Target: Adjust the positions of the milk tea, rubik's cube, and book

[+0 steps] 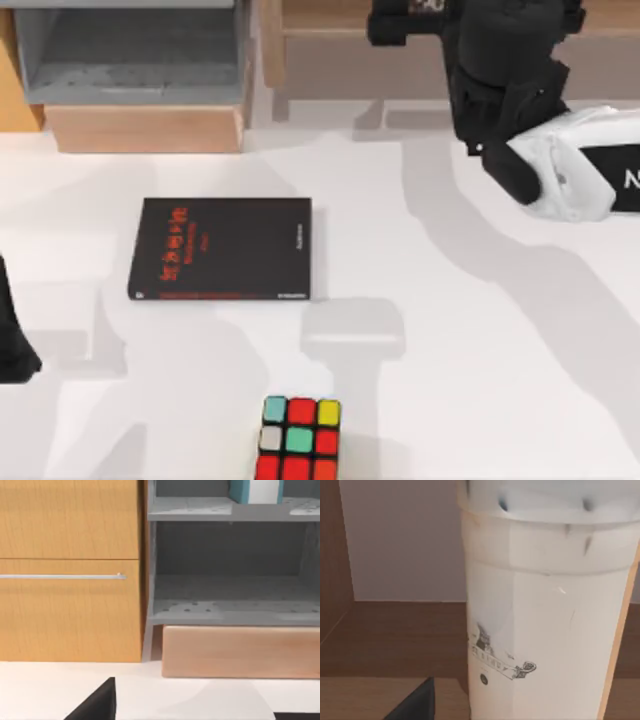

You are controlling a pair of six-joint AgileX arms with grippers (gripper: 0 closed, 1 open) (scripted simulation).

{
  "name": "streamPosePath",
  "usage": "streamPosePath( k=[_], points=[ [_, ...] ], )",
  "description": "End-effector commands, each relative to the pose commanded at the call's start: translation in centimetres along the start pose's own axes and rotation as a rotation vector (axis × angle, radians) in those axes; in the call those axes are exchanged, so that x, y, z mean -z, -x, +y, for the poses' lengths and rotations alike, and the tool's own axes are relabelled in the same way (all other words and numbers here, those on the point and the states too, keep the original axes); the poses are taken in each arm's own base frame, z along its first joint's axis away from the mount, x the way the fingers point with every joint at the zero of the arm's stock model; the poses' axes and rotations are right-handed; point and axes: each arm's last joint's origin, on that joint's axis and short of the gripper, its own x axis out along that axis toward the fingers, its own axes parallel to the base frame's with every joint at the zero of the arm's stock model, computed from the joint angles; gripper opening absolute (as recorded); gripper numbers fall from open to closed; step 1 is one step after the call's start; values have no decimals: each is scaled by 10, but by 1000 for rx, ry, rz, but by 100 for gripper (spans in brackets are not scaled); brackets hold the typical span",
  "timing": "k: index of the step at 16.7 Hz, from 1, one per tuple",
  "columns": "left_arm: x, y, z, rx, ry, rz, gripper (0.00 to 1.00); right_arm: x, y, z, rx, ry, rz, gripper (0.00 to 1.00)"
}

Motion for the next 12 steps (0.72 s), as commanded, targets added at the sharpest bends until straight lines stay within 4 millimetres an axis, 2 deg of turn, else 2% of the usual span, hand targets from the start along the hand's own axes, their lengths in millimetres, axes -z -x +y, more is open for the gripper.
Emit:
streamPosePath(
  k=[3,5,12],
  points=[
    [0,0,0,0,0,0,100,1,-1,-2,2,2,4,100],
    [0,0,0,0,0,0,100,0,-9,-1,0,1,3,100],
    [0,0,0,0,0,0,100,-1,-65,2,0,-1,-2,100]
  ],
)
